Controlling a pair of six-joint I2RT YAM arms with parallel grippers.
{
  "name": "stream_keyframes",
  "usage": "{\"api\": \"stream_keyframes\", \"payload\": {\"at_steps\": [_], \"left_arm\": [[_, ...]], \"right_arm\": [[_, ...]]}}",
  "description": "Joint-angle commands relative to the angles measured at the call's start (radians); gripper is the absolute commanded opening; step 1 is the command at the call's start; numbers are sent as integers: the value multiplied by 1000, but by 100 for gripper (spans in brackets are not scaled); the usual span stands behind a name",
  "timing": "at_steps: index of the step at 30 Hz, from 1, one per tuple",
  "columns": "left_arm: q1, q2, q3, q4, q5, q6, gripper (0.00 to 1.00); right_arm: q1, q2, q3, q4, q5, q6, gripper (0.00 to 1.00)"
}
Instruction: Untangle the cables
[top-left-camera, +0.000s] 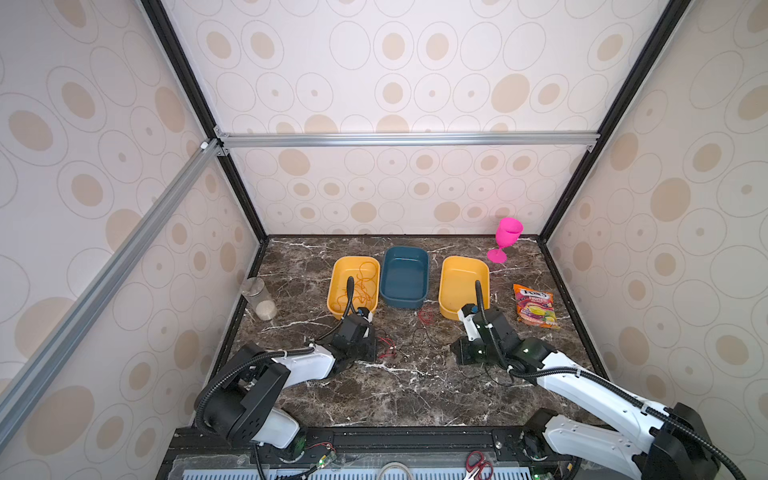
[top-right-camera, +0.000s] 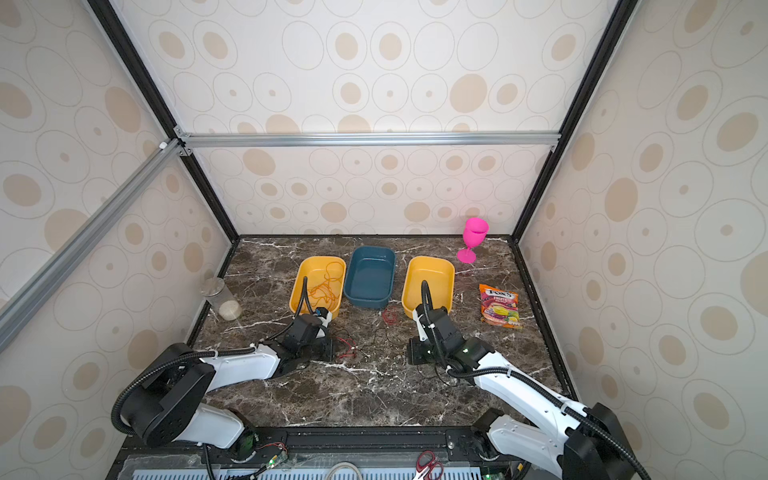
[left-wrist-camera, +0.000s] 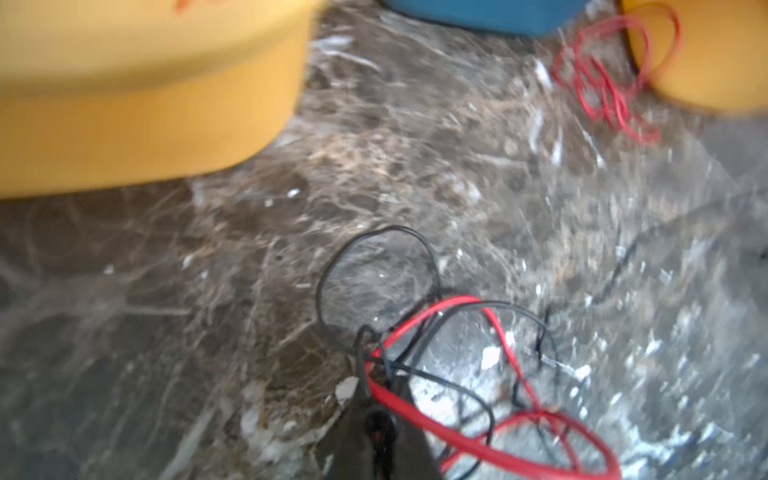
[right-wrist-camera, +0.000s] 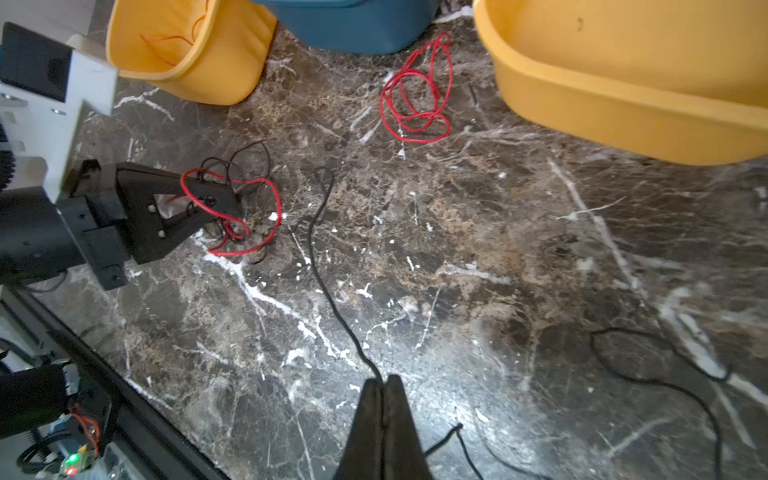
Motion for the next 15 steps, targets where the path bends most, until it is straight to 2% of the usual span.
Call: {"api": "stream_keyframes", "payload": {"at_steps": [1,5,7,15], "left_arm": [[-5,-23,10,-61,-99,-9,0],[1,-89,-15,-105,-167,-34,0],[10,-127,-41,-114,-192,-60,0],[80,-245,-109,-141,-207,-104,0]], "right_arm": [[8,-57,23,-77,147,22,0],[-8,-122,22,-176,342,82,0],[-49,-143,24,-249,419,117,0],[-268,-235,-1,-356,425,104,0]]}}
